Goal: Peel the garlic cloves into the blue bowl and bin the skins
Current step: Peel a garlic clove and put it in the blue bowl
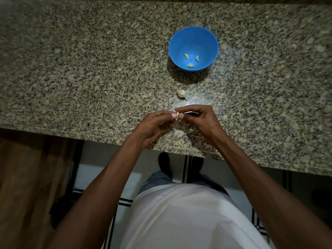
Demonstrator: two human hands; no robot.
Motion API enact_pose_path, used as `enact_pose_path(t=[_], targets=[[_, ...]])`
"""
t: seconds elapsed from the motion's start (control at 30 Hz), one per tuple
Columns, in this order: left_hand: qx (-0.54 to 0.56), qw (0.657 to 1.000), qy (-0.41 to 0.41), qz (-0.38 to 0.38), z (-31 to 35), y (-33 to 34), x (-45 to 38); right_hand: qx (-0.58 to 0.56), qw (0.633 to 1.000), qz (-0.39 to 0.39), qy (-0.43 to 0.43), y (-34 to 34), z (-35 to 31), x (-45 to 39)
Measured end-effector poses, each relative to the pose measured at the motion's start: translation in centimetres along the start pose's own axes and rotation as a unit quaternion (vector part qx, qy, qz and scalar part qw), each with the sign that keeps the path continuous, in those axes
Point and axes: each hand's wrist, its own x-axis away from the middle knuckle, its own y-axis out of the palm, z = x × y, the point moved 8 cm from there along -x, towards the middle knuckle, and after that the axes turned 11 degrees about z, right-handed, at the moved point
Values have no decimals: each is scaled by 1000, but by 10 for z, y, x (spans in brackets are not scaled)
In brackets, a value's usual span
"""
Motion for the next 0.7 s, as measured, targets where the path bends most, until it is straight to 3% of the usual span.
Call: enact_pose_path(t=[0.37, 0.53, 0.7], targets=[[-81, 993, 80, 13, 4, 12, 2, -68, 997, 1, 43, -3, 10, 0], [-72, 995, 73, -1, 4, 19, 4, -144, 984, -27, 104, 1, 22, 0], [-88, 993, 79, -6, 3, 20, 4, -147, 983, -33, 104, 3, 21, 2]])
